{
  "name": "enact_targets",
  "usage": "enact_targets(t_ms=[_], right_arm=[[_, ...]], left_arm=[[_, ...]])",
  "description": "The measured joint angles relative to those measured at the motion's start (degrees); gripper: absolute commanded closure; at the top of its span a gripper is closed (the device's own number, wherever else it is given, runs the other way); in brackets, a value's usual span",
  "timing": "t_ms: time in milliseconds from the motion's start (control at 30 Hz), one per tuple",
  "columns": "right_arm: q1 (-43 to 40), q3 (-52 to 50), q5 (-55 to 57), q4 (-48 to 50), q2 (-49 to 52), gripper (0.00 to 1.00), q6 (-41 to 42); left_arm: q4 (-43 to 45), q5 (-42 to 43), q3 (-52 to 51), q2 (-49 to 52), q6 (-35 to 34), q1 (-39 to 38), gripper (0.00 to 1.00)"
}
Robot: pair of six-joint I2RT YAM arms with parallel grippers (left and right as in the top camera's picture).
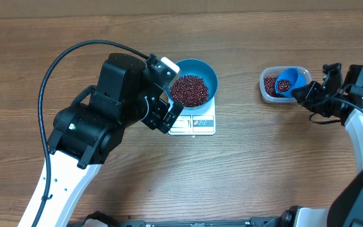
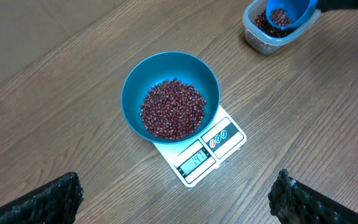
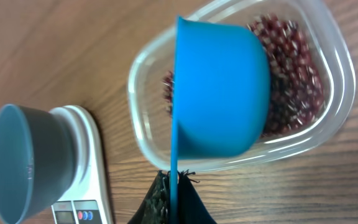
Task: Scoop item into bowl and weigh 150g on scale
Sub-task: 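Scoop red beans from the tub with the right gripper's blue scoop, then carry the filled scoop with the right gripper over the teal bowl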
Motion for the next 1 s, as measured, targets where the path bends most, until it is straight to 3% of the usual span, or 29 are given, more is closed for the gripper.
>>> enact_targets(t_ms=[533, 1000], right_arm=[[1.95, 0.5, -1.42, 0.57, -17.53, 0.96, -0.52], [19.39, 0.52, 0.83, 10.91, -17.16, 0.96, -0.87]], left_arm=[[0.0, 0.0, 0.0, 0.0, 0.0, 0.0, 0.0], [0.0, 0.0, 0.0, 0.04, 0.0, 0.0, 0.01]])
